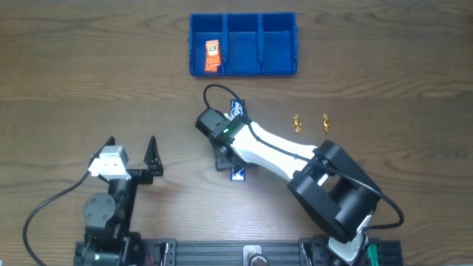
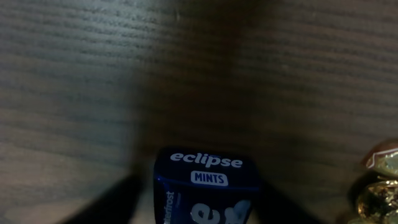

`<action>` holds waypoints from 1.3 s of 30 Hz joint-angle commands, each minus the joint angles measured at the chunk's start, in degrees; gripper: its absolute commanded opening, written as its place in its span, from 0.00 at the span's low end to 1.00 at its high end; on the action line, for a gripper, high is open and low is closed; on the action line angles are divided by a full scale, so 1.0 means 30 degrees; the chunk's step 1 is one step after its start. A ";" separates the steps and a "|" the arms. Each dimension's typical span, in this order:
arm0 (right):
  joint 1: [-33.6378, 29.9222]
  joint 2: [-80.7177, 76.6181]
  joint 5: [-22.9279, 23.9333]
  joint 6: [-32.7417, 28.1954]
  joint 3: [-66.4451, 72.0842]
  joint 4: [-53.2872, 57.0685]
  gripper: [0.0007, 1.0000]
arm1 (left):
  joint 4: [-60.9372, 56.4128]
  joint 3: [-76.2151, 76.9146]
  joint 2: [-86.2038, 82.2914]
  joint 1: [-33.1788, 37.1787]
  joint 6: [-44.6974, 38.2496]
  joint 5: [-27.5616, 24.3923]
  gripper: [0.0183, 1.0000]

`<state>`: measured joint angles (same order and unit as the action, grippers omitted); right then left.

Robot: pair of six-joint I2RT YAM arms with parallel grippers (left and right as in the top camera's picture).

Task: Sort Candies Into Trays

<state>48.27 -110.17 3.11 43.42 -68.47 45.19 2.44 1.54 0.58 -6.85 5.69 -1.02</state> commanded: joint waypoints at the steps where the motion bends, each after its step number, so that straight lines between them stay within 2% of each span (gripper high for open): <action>1: 0.0066 -0.0364 0.0437 0.0102 -0.0168 0.0102 0.43 | 0.0692 -0.0408 -0.0124 0.0066 -0.0270 0.0262 1.00; 5: 0.0066 -0.0364 0.0423 0.0102 -0.0168 0.0197 0.27 | 0.0692 -0.0408 -0.0124 0.0066 -0.0270 0.0262 1.00; 12: 0.0044 -0.0277 0.0495 -0.0015 -0.0648 0.0430 0.26 | 0.0692 -0.0408 -0.0124 0.0066 -0.0270 0.0262 1.00; 15: -0.0248 -0.0022 0.1953 -0.0066 -0.2455 0.2222 0.26 | 0.0692 -0.0408 -0.0124 0.0066 -0.0270 0.0262 1.00; 19: -0.1239 0.0036 0.5129 -0.0801 -0.7300 0.5297 0.25 | 0.0692 -0.0408 -0.0124 0.0066 -0.0270 0.0262 1.00; 23: -0.2820 -0.0051 0.5450 -0.3126 -1.1657 0.5588 0.26 | 0.0692 -0.0408 -0.0124 0.0066 -0.0270 0.0262 1.00; 26: -0.4714 -0.0444 0.5450 -0.4160 -1.4739 0.5020 0.26 | 0.0692 -0.0408 -0.0124 0.0066 -0.0270 0.0262 1.00; 30: -0.6215 -0.1209 0.5457 -0.5275 -1.5511 0.2302 0.26 | 0.0692 -0.0408 -0.0124 0.0066 -0.0270 0.0262 1.00; 39: -0.6579 -0.5115 0.5457 -0.6084 -1.5511 -0.1209 0.26 | 0.0692 -0.0408 -0.0124 0.0066 -0.0270 0.0262 1.00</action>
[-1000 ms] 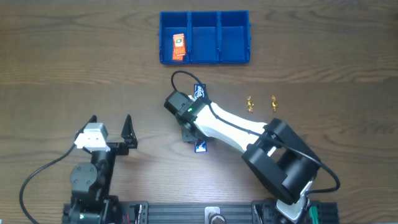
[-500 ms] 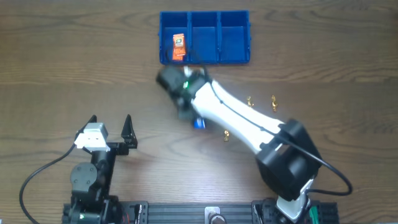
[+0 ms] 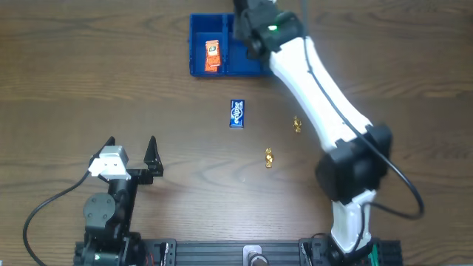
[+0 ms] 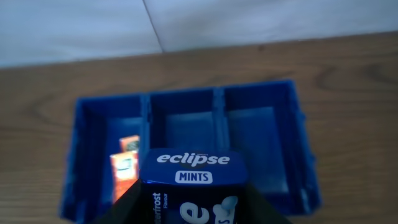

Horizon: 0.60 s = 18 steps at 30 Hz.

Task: Sort Candies Into Trays

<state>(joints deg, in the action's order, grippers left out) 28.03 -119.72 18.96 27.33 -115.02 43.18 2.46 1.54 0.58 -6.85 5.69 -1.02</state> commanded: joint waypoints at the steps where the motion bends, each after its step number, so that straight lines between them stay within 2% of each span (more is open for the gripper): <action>1: 0.0168 -0.2273 0.0175 -0.0729 0.0007 -0.0729 0.26 | 0.0685 -0.0408 -0.0124 0.0066 -0.0270 0.0262 1.00; 13: 0.0291 -0.3585 0.0386 -0.0787 0.0007 -0.1982 0.32 | 0.0685 -0.0408 -0.0124 0.0066 -0.0270 0.0262 1.00; 14: 0.0299 -0.3585 0.0386 -0.0787 0.0007 -0.2004 0.39 | 0.0685 -0.0408 -0.0124 0.0066 -0.0270 0.0262 1.00; 15: 0.0335 -0.3585 0.0393 -0.0794 0.0007 -0.2011 0.54 | 0.0685 -0.0408 -0.0124 0.0066 -0.0270 0.0262 1.00; 16: 0.0386 -0.3585 0.0393 -0.0801 0.0007 -0.2025 0.78 | 0.0685 -0.0408 -0.0124 0.0066 -0.0270 0.0262 1.00; 17: 0.0408 -0.3585 0.0393 -0.0801 0.0000 -0.2033 0.94 | 0.0685 -0.0408 -0.0124 0.0066 -0.0270 0.0262 1.00; 18: 0.0408 -0.3577 0.0393 -0.0816 -0.0080 -0.1996 1.00 | 0.0685 -0.0408 -0.0124 0.0066 -0.0270 0.0262 1.00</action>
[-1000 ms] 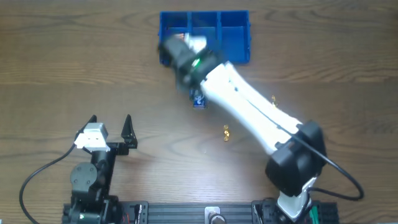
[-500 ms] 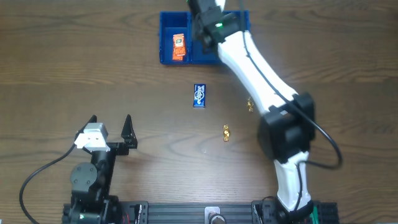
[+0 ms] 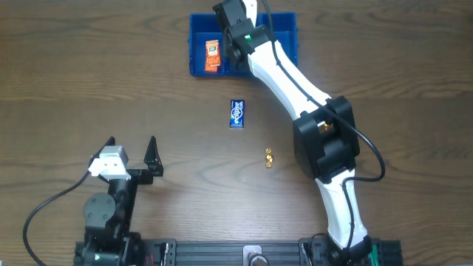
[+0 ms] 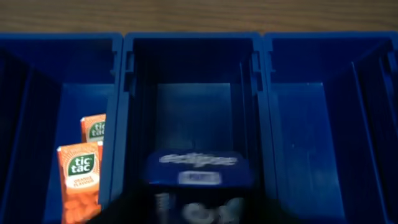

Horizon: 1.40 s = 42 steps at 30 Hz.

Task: Sort Candies Into Trays

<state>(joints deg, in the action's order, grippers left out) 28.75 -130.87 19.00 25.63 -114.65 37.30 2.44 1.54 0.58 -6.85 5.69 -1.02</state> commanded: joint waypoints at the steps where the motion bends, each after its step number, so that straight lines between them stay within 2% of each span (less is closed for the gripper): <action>1: 0.0168 0.0153 0.0364 -0.0299 -0.0357 0.0109 1.00 | 0.0692 -0.0408 -0.0124 0.0066 -0.0270 0.0262 1.00; 7: 0.0255 0.0940 0.0138 -0.0138 -0.2973 0.3723 1.00 | 0.0692 -0.0408 -0.0124 0.0066 -0.0270 0.0262 1.00; 11: 0.0729 0.2477 -0.0393 -0.0066 -0.3140 0.6251 1.00 | 0.0692 -0.0408 -0.0124 0.0066 -0.0270 0.0262 1.00; 17: 0.2368 0.3045 -0.0437 0.2936 -0.2616 1.0346 1.00 | 0.0692 -0.0408 -0.0124 0.0066 -0.0270 0.0262 1.00; 21: 0.3534 0.3045 -0.0758 0.3548 -0.0073 0.9435 1.00 | 0.0692 -0.0408 -0.0124 0.0058 -0.0270 0.0262 1.00; 29: 0.3315 0.3038 -0.3767 0.3563 0.5384 0.4881 1.00 | 0.0692 -0.0408 -0.0124 0.0066 -0.0270 0.0262 1.00; 42: 0.2390 0.1209 -0.3366 0.3687 0.5858 0.4291 1.00 | 0.0692 -0.0408 -0.0124 0.0066 -0.0270 0.0262 1.00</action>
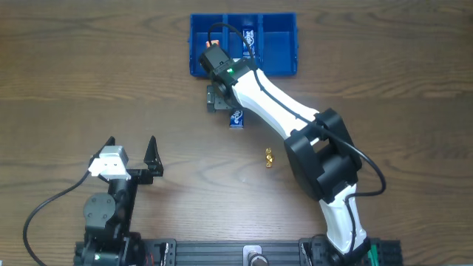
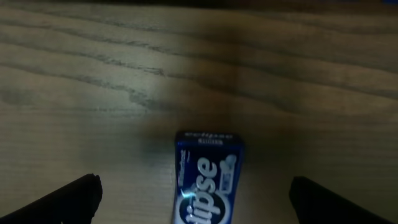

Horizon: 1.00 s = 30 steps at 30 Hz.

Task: Sort Candies Into Trays

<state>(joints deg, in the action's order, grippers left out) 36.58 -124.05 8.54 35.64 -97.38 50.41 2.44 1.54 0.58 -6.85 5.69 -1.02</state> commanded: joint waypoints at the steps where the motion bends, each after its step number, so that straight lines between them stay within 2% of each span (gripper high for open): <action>1: -0.0240 -0.1246 0.0117 0.0357 0.0102 -0.0073 1.00 | 0.0692 -0.0408 -0.0124 0.0066 -0.0270 0.0262 1.00; 4: -0.0233 -0.1581 0.0117 0.0517 0.0102 0.0007 0.99 | 0.0692 -0.0408 -0.0124 0.0058 -0.0270 0.0262 1.00; 8: -0.0233 -0.1625 0.0124 0.0568 0.0102 0.0029 0.81 | 0.0692 -0.0408 -0.0124 0.0066 -0.0270 0.0262 1.00; 11: -0.0240 -0.1661 0.0131 0.0561 0.0102 0.0087 0.75 | 0.0692 -0.0408 -0.0124 0.0066 -0.0270 0.0262 1.00; 13: -0.0240 -0.1661 0.0131 0.0568 0.0102 0.0066 0.62 | 0.0692 -0.0408 -0.0124 0.0066 -0.0270 0.0262 1.00; 19: -0.0240 -0.1661 0.0124 0.0568 0.0102 0.0080 0.32 | 0.0692 -0.0408 -0.0124 0.0066 -0.0270 0.0262 1.00; 26: -0.0401 -0.1115 0.0124 0.0568 0.0044 0.0648 0.27 | 0.0692 -0.0408 -0.0124 0.0066 -0.0270 0.0262 1.00; 27: -0.0401 -0.0678 0.0138 0.0554 0.0044 0.0882 0.21 | 0.0692 -0.0408 -0.0124 0.0066 -0.0270 0.0262 1.00; 30: -0.0393 0.2025 0.1311 0.0546 -0.0379 0.1902 0.21 | 0.0692 -0.0408 -0.0124 0.0066 -0.0270 0.0262 1.00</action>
<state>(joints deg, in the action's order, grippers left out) 36.42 -127.33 8.62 37.06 -97.34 54.15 2.44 1.54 0.58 -6.85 5.69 -1.02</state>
